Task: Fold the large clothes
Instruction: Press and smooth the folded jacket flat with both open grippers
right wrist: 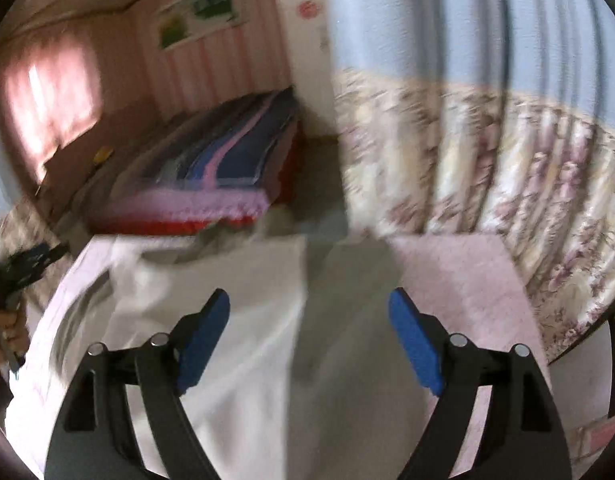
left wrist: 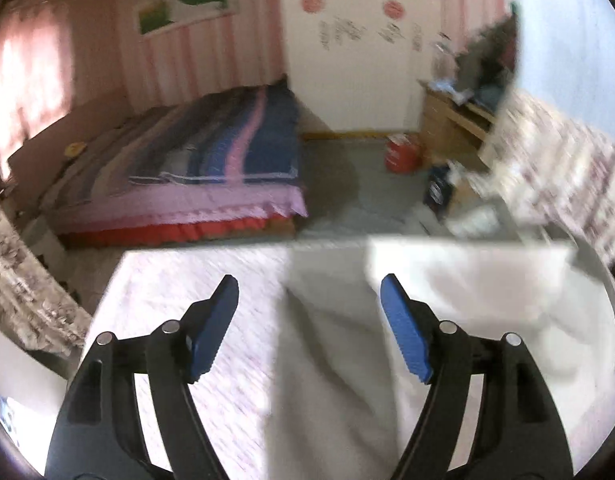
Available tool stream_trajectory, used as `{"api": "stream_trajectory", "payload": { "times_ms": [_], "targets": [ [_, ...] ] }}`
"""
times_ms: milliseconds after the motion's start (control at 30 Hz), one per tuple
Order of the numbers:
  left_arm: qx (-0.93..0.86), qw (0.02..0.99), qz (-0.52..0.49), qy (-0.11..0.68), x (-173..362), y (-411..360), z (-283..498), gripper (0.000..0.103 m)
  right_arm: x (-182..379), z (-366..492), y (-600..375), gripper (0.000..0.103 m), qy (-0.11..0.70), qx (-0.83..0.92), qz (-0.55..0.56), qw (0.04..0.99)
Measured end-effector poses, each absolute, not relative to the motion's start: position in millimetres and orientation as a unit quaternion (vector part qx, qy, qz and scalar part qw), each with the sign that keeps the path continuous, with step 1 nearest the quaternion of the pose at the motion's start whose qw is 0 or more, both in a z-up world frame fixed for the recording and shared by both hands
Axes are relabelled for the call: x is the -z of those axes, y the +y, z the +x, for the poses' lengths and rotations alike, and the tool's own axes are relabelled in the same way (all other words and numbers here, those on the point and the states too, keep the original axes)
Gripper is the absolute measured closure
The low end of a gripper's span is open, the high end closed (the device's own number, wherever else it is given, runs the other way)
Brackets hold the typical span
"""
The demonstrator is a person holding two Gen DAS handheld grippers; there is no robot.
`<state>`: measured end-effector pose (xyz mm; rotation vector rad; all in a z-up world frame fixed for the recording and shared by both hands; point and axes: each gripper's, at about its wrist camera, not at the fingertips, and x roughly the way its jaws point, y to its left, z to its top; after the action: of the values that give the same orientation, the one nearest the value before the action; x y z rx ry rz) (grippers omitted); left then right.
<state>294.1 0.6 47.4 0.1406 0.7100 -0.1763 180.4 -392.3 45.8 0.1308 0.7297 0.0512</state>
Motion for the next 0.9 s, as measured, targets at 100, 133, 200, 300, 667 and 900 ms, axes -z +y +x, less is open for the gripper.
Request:
{"api": "stream_trajectory", "payload": {
  "times_ms": [100, 133, 200, 300, 667, 900],
  "targets": [
    [0.110, 0.923, 0.072, 0.362, -30.1, -23.7, 280.1, 0.029, -24.8, 170.9, -364.4, 0.021, 0.374, -0.039, 0.049, 0.925],
    [0.120, 0.918, 0.070, 0.370, -22.4, -33.7, 277.3, 0.029, -16.4, 170.0, -355.4, 0.021, 0.380, -0.045, 0.052, 0.922],
    [0.131, 0.912, 0.076, 0.382, -8.3, -49.5, 274.5, 0.029, -3.2, 171.1, -339.9, 0.021, 0.392, -0.056, 0.050, 0.917],
    [0.124, 0.900, 0.101, 0.406, 15.1, -71.1, 286.0, 0.029, 14.7, 185.5, -318.5, 0.021, 0.410, -0.058, 0.028, 0.910],
    [0.003, 0.890, 0.109, 0.443, 64.3, -56.8, 390.2, 0.029, 72.9, 287.7, -338.2, 0.021, 0.459, 0.018, 0.037, 0.888],
    [-0.071, 0.910, 0.073, 0.402, 70.3, -21.7, 425.8, 0.031, 89.5, 322.8, -376.7, 0.021, 0.437, 0.055, 0.077, 0.894]
  ]
}}
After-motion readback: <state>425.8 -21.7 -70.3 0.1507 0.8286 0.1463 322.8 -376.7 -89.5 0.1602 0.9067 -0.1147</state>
